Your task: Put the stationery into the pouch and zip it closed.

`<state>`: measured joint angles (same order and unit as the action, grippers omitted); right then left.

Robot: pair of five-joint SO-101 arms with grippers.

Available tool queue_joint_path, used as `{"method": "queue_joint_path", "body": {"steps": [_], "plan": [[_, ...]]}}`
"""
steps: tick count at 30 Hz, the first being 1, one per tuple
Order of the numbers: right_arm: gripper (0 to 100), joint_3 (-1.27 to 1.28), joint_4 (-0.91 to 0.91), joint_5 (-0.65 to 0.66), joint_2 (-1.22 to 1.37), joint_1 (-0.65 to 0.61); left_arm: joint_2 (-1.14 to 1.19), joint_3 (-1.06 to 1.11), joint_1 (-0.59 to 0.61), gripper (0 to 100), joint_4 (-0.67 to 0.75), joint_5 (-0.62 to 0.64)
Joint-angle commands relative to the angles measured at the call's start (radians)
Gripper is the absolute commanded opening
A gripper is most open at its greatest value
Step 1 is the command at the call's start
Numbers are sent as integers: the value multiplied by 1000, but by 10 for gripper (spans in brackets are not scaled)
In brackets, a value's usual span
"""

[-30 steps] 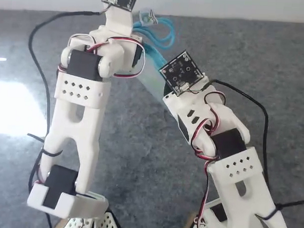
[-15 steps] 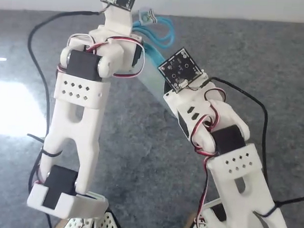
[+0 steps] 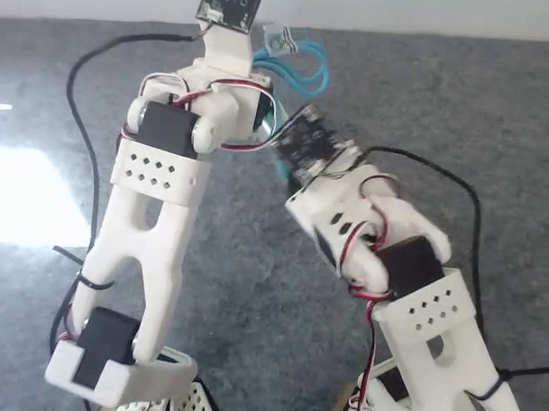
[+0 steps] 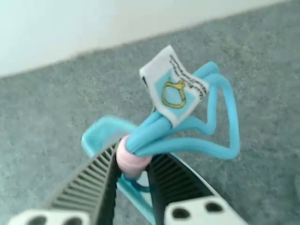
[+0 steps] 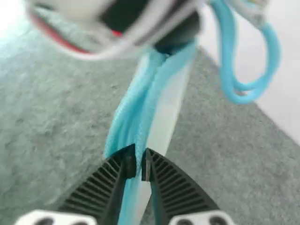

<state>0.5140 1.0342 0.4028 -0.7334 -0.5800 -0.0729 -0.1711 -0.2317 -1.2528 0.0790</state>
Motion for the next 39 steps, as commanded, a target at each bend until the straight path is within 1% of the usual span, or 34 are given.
{"method": "queue_joint_path", "body": {"steps": [1, 4, 6, 10, 12, 14, 15, 18, 21, 25, 26, 28, 30, 32, 36, 39], "plan": [[8, -40, 53, 0, 7, -70, 17, 38, -41, 11, -3, -8], [10, -92, 154, 0, 7, -79, 11, 38, -43, 11, 2, -9], [15, -157, 255, 0, 7, -59, 20, 38, -48, 11, 3, -8], [94, -316, 441, -38, 1, -19, 57, -2, -41, 11, -3, -2], [123, -350, 496, -44, -31, -35, 91, -27, -41, 11, -3, 15], [126, -336, 506, -44, -96, -81, 129, -54, -41, 11, -12, 23], [126, -307, 493, -44, -127, -105, 149, -70, -44, 11, -25, 23], [128, -152, 371, -44, -208, -147, 193, -134, -43, 11, -66, 23], [130, 31, 194, -74, -260, -136, 226, -196, -41, 11, -121, 18], [131, 212, -65, -104, -297, -107, 241, -202, -41, 11, -130, 17], [136, 244, -107, -106, -295, -99, 242, -203, -41, 11, -130, 17], [178, 298, -165, -120, -278, -79, 241, -203, -41, 11, -130, 6], [240, 331, -199, -184, -259, -50, 239, -203, -41, 11, -133, -2], [271, 336, -220, -215, -248, -31, 242, -202, -41, 11, -132, -2], [225, 304, -197, -170, -266, -12, 244, -199, -41, 11, -133, -2], [214, 255, -97, -155, -311, 2, 244, -199, -40, 11, -133, -2]]}}
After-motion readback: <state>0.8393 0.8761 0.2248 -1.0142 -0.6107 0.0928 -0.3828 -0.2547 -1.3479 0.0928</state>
